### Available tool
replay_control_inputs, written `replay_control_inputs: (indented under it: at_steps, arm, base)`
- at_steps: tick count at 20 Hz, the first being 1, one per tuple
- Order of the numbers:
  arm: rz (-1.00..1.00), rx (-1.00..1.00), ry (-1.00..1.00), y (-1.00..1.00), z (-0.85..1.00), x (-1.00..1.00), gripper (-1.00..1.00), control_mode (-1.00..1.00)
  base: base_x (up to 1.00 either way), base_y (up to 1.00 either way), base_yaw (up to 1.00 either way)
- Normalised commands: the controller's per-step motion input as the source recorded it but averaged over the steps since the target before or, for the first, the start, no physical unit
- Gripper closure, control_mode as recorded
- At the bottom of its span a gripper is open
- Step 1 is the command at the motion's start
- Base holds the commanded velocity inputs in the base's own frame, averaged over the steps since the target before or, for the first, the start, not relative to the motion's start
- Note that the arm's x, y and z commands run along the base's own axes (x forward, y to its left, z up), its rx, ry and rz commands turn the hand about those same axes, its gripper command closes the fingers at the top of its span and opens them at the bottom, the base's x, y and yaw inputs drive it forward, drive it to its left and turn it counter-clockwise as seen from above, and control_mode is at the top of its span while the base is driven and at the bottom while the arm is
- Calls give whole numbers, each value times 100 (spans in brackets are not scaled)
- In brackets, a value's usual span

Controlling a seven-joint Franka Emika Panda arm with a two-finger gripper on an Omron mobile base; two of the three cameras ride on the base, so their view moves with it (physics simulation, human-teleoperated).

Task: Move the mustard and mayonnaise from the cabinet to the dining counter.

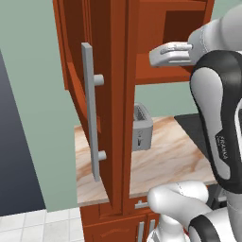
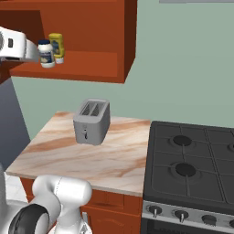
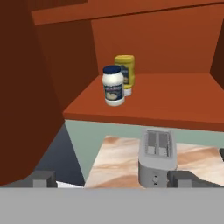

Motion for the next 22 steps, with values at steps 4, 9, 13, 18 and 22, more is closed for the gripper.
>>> replay_control_inputs:
  at_steps: [4,9,13,18,22]
  arm:
    - [0,-5,-10,23,-1,55,-100,-100]
    - [0,-2,-1,15,-4,56,-100,-100]
    - [0,0,0,4,0,54,-100,-100]
    - [0,-2,0,18,2,57,-100,-100]
    - [0,-7,0,36,-5,47,-100,-100]
  base:
    - [0,0,0]
    - [0,0,0]
    - [0,0,0]
    - [0,0,0]
    - [0,0,0]
